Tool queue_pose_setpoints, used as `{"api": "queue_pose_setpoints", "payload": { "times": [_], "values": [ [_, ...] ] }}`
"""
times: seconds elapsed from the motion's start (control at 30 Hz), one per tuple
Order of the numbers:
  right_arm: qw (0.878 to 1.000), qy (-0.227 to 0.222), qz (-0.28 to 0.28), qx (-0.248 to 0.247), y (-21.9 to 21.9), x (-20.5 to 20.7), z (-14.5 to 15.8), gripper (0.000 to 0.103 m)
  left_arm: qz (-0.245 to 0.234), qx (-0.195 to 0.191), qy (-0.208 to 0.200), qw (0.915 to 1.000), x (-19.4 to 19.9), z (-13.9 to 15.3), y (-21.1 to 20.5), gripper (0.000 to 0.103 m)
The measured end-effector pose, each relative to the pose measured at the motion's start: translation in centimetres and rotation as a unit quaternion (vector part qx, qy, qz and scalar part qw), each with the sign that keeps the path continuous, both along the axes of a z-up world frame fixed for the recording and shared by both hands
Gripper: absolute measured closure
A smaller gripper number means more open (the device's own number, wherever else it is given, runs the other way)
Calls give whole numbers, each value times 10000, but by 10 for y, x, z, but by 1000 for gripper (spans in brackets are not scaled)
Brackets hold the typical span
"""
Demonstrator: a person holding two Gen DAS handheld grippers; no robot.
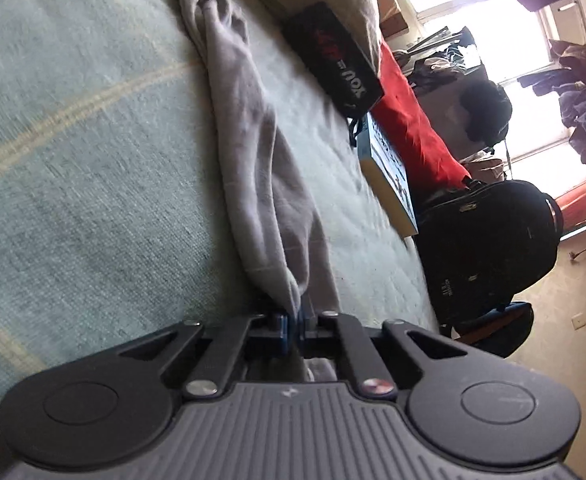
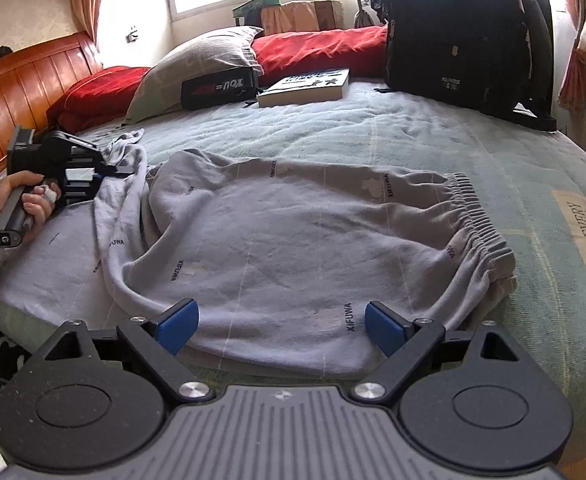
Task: Fold clothes
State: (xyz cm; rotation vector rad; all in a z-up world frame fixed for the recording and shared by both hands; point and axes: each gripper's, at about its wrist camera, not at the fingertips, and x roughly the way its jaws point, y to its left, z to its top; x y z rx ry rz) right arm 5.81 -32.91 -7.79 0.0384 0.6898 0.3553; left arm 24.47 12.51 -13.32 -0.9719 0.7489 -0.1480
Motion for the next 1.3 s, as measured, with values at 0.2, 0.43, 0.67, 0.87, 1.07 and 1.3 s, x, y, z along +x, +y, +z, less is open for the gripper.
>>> {"api": "queue_pose_setpoints", "payload": {
  "times": [0.2, 0.43, 0.67, 0.87, 1.07, 1.3],
  "values": [
    [10000, -80, -15, 32, -1, -2, 6, 10, 63, 340, -515, 9981, -29, 40, -6, 100],
    [9997, -235, 51, 59, 1, -10, 14, 10, 122, 763, -728, 9944, -66, 75, 2, 100],
    [9993, -339, 90, 88, 1, -21, 20, 10, 476, 789, -725, 9931, -104, 87, 15, 100],
    [9992, -328, 138, 161, 2, -23, 19, 10, 492, 1188, -617, 9898, -133, 90, 13, 100],
    [9992, -281, 230, 182, 6, -24, 17, 10, 556, 639, -401, 9956, -149, 60, 30, 87],
    [9993, -252, 207, 159, 6, -26, 17, 10, 451, 223, -394, 9980, -152, 40, 36, 61]
  ]
}}
